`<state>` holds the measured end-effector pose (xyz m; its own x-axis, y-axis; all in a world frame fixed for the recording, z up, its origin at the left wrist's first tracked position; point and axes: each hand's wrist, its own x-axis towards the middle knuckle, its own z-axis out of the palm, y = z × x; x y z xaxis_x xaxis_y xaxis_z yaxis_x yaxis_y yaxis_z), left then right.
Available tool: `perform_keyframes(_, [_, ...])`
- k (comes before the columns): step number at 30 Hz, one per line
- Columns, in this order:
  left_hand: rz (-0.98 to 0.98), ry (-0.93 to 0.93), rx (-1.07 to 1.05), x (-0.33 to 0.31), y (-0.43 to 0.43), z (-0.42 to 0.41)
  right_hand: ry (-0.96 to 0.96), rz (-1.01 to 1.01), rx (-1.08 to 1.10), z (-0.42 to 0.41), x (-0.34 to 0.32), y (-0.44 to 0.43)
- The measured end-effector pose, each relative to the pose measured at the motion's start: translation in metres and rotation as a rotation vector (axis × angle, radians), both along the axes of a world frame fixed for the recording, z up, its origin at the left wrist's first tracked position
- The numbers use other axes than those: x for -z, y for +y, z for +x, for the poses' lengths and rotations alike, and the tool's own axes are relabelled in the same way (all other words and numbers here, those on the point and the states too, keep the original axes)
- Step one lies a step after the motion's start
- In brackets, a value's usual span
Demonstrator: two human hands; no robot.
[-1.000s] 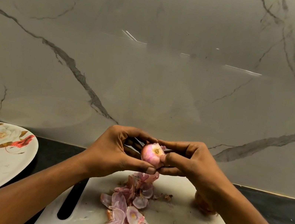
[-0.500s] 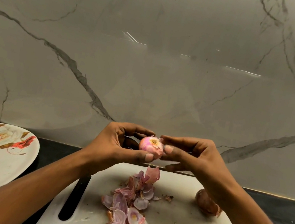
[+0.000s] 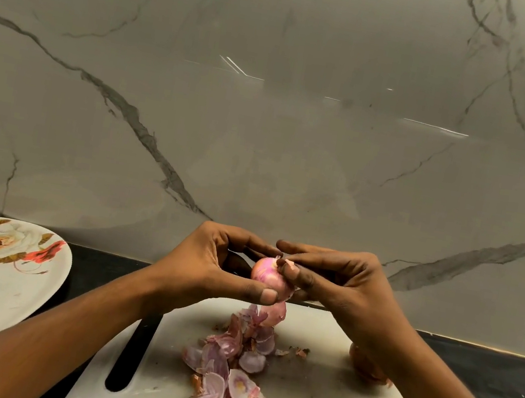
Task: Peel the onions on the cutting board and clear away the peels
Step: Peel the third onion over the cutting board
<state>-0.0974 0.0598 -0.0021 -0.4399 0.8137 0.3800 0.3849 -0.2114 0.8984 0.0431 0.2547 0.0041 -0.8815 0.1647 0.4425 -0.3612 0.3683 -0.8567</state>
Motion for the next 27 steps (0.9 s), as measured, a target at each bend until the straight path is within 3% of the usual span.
perform_keyframes(9, [0.024,-0.064,0.022,0.002,0.000,-0.008,-0.011,0.014,0.187,0.001,-0.011,0.007])
perform_keyframes(17, [0.063,-0.080,0.032,0.005,0.001,-0.014,-0.297,0.019,0.057,0.007,-0.014,0.006])
perform_keyframes(27, [0.043,0.033,-0.011,0.009,0.004,-0.009,-0.375,-0.153,-0.021,0.004,-0.011,-0.007])
